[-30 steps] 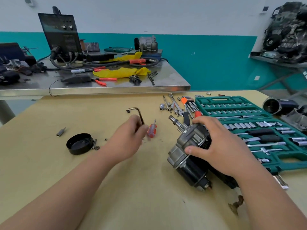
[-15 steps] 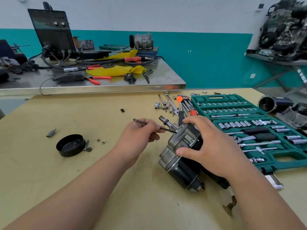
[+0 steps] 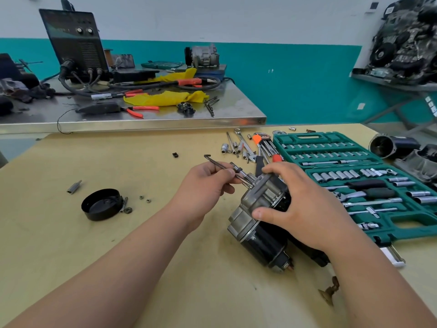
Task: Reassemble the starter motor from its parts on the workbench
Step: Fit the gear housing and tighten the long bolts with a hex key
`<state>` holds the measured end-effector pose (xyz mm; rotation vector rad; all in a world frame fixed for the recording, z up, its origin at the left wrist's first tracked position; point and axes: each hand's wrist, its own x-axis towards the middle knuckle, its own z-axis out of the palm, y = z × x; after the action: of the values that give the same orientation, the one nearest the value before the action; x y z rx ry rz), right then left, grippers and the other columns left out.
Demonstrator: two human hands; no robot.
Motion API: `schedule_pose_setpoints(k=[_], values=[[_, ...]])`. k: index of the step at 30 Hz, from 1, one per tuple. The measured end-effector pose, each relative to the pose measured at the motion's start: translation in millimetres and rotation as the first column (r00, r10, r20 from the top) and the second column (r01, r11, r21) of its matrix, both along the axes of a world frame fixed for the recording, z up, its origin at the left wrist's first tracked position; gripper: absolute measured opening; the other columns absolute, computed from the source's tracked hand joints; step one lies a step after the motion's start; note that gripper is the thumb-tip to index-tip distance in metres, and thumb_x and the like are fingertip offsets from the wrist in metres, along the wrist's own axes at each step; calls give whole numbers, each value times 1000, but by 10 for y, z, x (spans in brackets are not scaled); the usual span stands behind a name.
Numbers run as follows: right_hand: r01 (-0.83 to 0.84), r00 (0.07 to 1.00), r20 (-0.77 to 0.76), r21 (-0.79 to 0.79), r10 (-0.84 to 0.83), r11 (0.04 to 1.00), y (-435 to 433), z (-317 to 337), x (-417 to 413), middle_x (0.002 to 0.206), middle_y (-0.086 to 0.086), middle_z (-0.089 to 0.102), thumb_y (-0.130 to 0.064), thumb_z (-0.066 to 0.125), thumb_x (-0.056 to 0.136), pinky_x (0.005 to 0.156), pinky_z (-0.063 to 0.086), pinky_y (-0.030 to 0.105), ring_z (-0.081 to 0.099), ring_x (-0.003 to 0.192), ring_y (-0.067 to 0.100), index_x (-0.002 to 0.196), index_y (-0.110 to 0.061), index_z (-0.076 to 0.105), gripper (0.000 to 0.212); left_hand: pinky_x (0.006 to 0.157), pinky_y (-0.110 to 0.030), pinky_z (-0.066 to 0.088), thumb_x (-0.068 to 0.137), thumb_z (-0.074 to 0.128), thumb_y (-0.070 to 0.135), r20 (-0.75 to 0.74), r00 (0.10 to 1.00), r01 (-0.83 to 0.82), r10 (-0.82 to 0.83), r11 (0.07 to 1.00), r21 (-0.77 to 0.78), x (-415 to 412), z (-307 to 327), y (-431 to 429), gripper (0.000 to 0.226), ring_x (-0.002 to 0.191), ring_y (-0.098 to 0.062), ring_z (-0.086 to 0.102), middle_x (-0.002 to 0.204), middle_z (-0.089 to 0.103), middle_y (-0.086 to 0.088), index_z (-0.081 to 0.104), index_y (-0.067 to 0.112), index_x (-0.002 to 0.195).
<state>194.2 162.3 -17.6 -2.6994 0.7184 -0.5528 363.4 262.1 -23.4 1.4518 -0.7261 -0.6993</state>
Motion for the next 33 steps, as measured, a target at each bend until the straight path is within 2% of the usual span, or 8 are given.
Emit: schedule_pose_setpoints(k=[6,14,18,20,24,29,31,33], values=[[-4,1000,3,7,3,1000,4,3,0,126,-37,25,-80,52,63,62,22,9,37,92,-6,124,-59,23,70,71,-29,46,97,59,27,-49,998,32,-30,999,35,-21,-9,-91,23,55,-6,59,68,71,7,63,11,80],[-8,1000,9,0,8,1000,-1,-6,-10,132,-36,27,-80,53,64,63,23,8,37,93,-7,125,-58,24,71,65,-27,46,87,71,26,-85,995,61,-56,996,66,59,-82,-82,33,53,-11,49,59,59,1,60,19,57],[-8,1000,14,0,8,1000,-3,-9,-14,131,-36,28,-79,56,65,63,23,8,39,92,-5,125,-57,26,71,66,-22,47,95,60,12,-69,985,159,-158,987,6,99,-57,-42,19,56,-8,54,63,65,5,67,12,77],[-7,1000,13,-4,7,1000,-4,-9,-9,132,-35,29,-78,57,65,63,23,8,39,92,-5,126,-57,26,71,69,-23,46,98,52,6,-79,979,185,-186,983,-11,99,-52,-25,23,57,-6,56,67,67,6,70,13,85],[-9,1000,11,-1,9,1000,1,-3,-8,130,-37,26,-80,53,63,62,22,9,38,91,-6,124,-59,24,71,73,-29,43,102,47,16,-89,986,142,-140,990,10,0,-44,-63,29,56,-7,57,64,65,8,70,15,83],[-9,1000,8,-8,9,1000,-3,-11,-5,129,-39,23,-81,52,63,61,22,9,39,92,-6,125,-59,24,71,77,-34,48,100,51,37,50,997,58,-63,994,90,-73,-43,-101,36,60,-9,57,64,65,7,70,19,75],[-6,1000,8,-15,7,1000,-3,-14,-7,129,-39,23,-81,51,63,61,21,9,38,92,-6,126,-58,24,72,69,-31,46,96,54,47,175,985,-22,-9,984,174,-70,-64,-102,38,55,-6,53,61,60,7,64,17,74],[-7,1000,12,-16,7,1000,-6,-19,-7,131,-38,24,-81,52,64,61,21,9,38,93,-7,126,-58,24,72,64,-29,41,93,56,51,219,975,-76,33,979,189,-63,-72,-92,44,56,-9,49,58,55,5,55,15,68]])
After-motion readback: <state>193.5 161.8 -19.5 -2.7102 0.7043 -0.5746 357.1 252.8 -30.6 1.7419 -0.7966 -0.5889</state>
